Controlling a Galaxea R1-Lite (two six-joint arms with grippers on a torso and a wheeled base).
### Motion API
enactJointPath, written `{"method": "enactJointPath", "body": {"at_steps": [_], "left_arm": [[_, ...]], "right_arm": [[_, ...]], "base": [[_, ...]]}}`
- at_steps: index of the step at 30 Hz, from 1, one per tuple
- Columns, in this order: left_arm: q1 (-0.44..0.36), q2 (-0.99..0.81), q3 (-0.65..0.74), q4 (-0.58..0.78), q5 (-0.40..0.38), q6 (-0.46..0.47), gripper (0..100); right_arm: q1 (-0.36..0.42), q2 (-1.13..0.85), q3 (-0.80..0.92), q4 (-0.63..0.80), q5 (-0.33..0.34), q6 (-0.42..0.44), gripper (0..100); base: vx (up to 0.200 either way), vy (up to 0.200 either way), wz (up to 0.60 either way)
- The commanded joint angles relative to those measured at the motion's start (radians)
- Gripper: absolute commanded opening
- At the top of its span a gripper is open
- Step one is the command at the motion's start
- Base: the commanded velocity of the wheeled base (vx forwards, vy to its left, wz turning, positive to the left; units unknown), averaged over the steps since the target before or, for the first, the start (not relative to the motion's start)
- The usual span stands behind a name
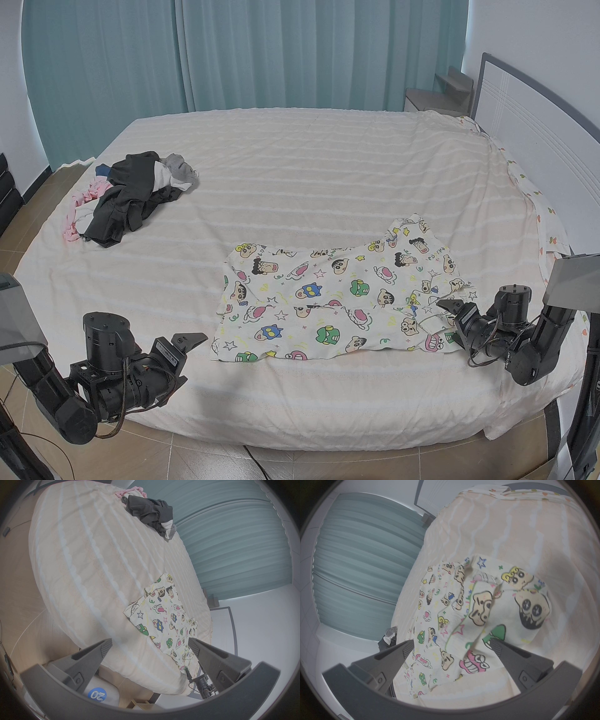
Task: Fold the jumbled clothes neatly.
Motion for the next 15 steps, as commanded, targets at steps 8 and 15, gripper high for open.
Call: {"method": "enactJointPath", "body": {"at_steps": [8,15], "left_arm": [[-0.002,0.008,0.000,0.000,0.003,0.001,100],[-0.003,0.008,-0.001,0.000,0.003,0.001,100]], "right_arm": [[0.022,0.052,-0.023,-0.031,-0.019,0.035,100],[0.028,0.047,-0.023,-0.036,-0.020,0.043,100]], "base": [[0.000,0.000,0.00],[0.000,0.000,0.00]]}}
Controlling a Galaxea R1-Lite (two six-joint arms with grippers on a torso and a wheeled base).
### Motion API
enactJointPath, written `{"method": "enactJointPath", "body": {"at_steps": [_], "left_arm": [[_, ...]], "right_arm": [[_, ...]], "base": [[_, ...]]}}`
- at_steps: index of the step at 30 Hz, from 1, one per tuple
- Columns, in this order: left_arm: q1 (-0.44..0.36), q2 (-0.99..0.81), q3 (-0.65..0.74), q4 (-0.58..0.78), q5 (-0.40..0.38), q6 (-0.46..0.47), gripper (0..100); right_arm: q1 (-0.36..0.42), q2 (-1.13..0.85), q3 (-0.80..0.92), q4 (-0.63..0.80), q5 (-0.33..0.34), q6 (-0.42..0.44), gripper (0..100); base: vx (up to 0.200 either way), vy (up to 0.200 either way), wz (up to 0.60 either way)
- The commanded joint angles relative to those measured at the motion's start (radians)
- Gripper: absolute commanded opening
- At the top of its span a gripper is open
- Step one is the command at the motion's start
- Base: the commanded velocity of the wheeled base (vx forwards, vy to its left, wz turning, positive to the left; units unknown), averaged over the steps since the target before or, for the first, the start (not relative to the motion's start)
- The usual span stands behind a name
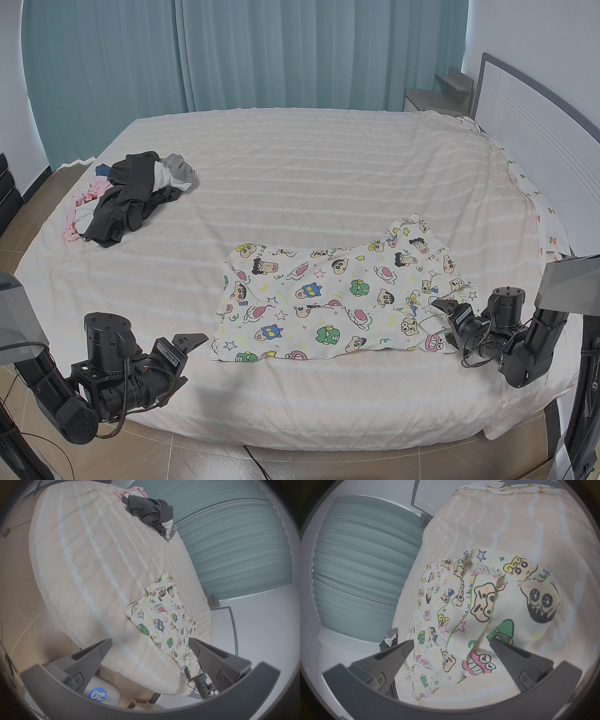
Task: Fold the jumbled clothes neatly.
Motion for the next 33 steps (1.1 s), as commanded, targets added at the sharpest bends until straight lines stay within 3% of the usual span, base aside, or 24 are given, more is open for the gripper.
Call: {"method": "enactJointPath", "body": {"at_steps": [1,16,33], "left_arm": [[-0.001,0.003,0.000,-0.001,0.000,0.000,100],[-0.001,0.003,0.000,-0.001,0.003,0.000,100],[-0.002,0.003,0.000,-0.001,0.003,0.001,100]], "right_arm": [[0.007,0.009,-0.005,0.000,0.001,0.001,100],[0.022,0.035,-0.051,0.001,-0.004,0.059,100],[0.019,0.103,-0.142,0.003,-0.091,0.065,100]], "base": [[0.000,0.000,0.00],[0.000,0.000,0.00],[0.000,0.000,0.00]]}}
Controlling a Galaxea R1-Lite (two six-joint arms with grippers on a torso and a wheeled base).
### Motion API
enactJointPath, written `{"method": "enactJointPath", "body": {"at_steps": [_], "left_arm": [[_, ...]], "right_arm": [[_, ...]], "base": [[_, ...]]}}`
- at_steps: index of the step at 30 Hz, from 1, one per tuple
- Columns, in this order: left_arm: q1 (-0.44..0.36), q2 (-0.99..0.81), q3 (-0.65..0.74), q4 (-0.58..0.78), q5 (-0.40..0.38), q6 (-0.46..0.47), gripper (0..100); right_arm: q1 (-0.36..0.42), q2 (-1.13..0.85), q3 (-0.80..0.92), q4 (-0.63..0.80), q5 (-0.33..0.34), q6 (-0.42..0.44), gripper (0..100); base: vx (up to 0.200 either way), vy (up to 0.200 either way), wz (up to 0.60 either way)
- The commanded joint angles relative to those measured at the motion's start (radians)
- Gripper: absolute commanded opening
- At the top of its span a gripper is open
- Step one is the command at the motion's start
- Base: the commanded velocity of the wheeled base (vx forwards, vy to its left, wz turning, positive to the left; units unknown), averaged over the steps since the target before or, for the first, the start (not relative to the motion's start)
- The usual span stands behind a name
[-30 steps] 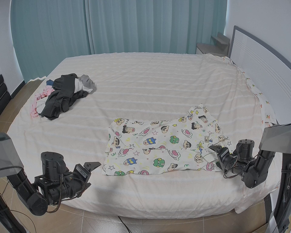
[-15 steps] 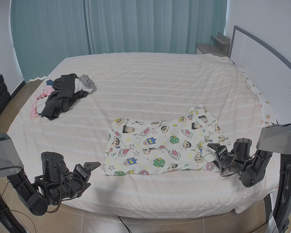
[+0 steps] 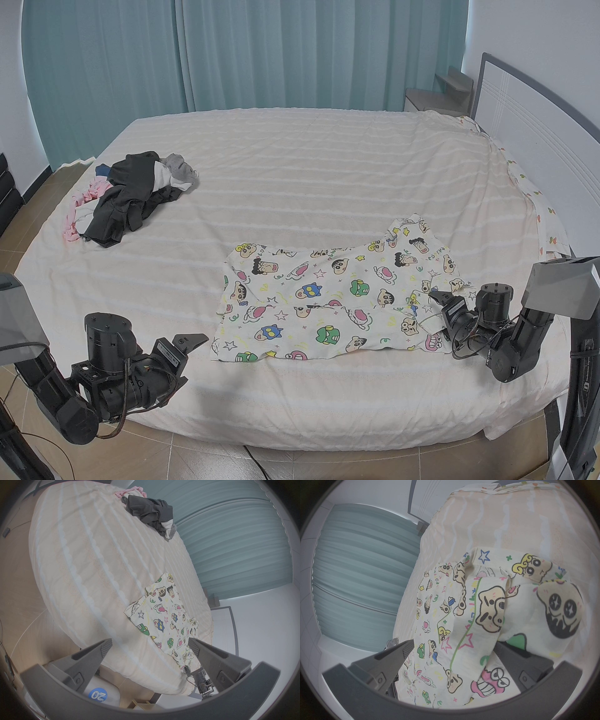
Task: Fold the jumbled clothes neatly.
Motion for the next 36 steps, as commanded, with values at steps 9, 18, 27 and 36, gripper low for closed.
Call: {"method": "enactJointPath", "body": {"at_steps": [9,18,27,36], "left_arm": [[-0.001,0.001,0.000,0.000,0.002,-0.001,100],[-0.001,0.001,0.002,0.000,0.002,-0.001,100],[0.001,0.001,0.002,0.000,0.002,-0.001,100],[-0.001,0.001,0.002,0.000,0.002,-0.001,100]], "right_arm": [[-0.001,0.013,0.004,-0.002,-0.008,0.003,0],[-0.006,0.009,0.012,-0.004,-0.009,0.003,0],[0.006,-0.078,0.050,0.002,-0.031,-0.006,0],[0.013,-0.184,0.023,0.148,-0.031,-0.082,0]], "base": [[0.000,0.000,0.00],[0.000,0.000,0.00],[0.000,0.000,0.00],[0.000,0.000,0.00]]}}
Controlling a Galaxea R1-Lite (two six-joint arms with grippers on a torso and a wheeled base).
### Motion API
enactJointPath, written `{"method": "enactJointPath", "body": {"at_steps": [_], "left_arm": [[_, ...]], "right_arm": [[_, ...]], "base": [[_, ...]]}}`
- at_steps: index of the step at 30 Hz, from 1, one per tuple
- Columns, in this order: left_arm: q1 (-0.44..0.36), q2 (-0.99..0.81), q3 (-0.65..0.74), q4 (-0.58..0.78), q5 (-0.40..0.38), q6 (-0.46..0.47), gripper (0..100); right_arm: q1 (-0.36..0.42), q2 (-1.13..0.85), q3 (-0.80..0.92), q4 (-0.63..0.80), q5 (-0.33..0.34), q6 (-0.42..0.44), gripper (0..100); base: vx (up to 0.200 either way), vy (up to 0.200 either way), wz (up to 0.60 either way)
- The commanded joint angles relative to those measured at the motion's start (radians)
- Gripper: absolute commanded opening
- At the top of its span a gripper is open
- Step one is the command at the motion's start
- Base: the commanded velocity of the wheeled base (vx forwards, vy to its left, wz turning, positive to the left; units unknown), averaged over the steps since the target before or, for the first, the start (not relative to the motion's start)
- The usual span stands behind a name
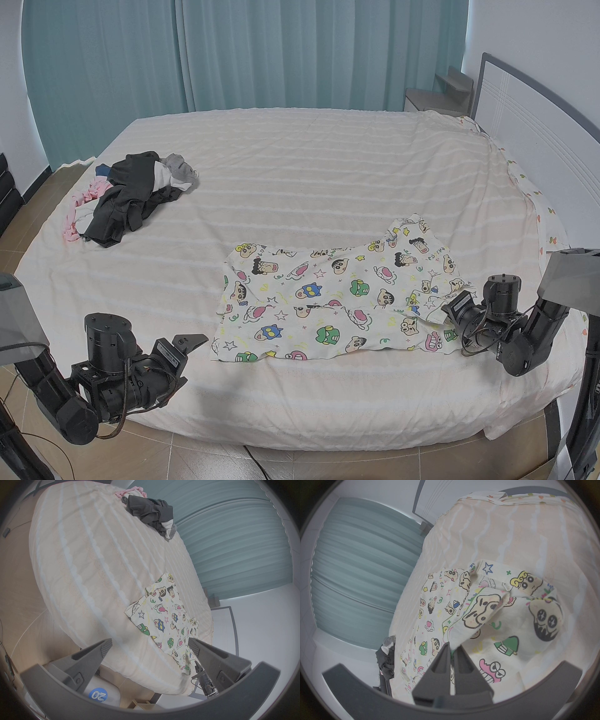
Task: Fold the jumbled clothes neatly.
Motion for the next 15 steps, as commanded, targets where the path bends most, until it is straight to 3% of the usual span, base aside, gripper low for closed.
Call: {"method": "enactJointPath", "body": {"at_steps": [1,15], "left_arm": [[0.001,0.001,0.000,0.000,0.000,-0.001,100],[-0.001,0.001,0.000,0.000,0.000,-0.001,100]], "right_arm": [[0.004,-0.065,-0.019,0.057,-0.001,-0.041,0],[0.014,-0.193,-0.043,0.267,-0.001,-0.171,0]], "base": [[0.000,0.000,0.00],[0.000,0.000,0.00]]}}
